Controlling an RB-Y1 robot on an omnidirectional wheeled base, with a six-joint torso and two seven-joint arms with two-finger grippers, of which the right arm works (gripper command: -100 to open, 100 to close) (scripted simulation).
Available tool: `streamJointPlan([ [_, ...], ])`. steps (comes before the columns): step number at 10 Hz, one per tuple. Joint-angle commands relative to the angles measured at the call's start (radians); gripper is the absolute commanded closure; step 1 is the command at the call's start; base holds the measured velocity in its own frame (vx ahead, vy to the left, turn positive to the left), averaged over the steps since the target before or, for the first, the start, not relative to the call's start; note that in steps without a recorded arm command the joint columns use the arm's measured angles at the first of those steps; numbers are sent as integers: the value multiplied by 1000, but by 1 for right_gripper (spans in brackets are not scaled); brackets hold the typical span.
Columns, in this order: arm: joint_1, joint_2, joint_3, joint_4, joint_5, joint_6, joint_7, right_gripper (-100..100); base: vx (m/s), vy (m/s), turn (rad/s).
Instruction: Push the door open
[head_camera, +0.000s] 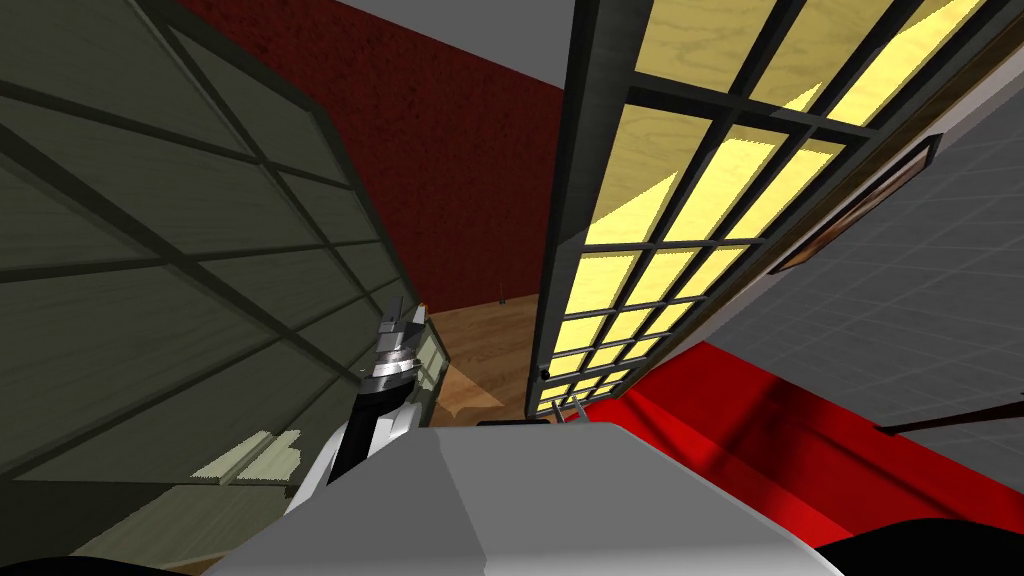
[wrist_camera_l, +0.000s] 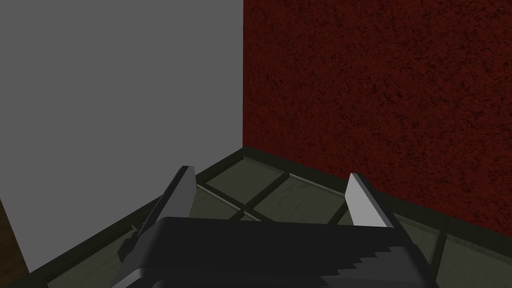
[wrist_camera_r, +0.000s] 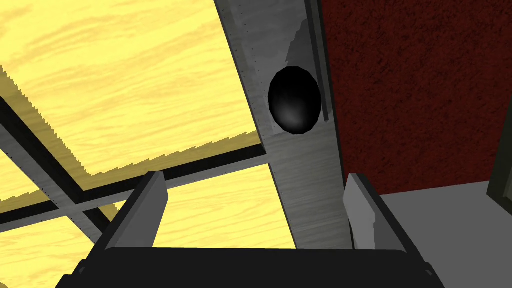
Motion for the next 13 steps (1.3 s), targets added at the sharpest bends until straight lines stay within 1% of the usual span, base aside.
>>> streamJointPlan([
  [1, 29, 7, 4, -3, 8, -22, 50, -100, 15, -4, -26],
  [2, 51, 13, 7, -5, 14, -37, 75, -100, 20, -8, -48],
  [3, 51, 13, 7, -5, 14, -37, 90, -100, 13, -3, -16],
  [5, 94, 25, 12, -9, 26, -67, 154, -100, 15, -5, -31],
  [6, 94, 25, 12, -9, 26, -67, 165, -100, 13, -3, -20],
  [8, 132, 38, 17, -13, 37, -94, 228, -100, 13, 0, -26],
  [10, 164, 51, 21, -16, 46, -116, 289, -100, 16, -1, -35],
  [13, 198, 68, 25, -19, 56, -140, 349, -100, 14, -4, -22],
])
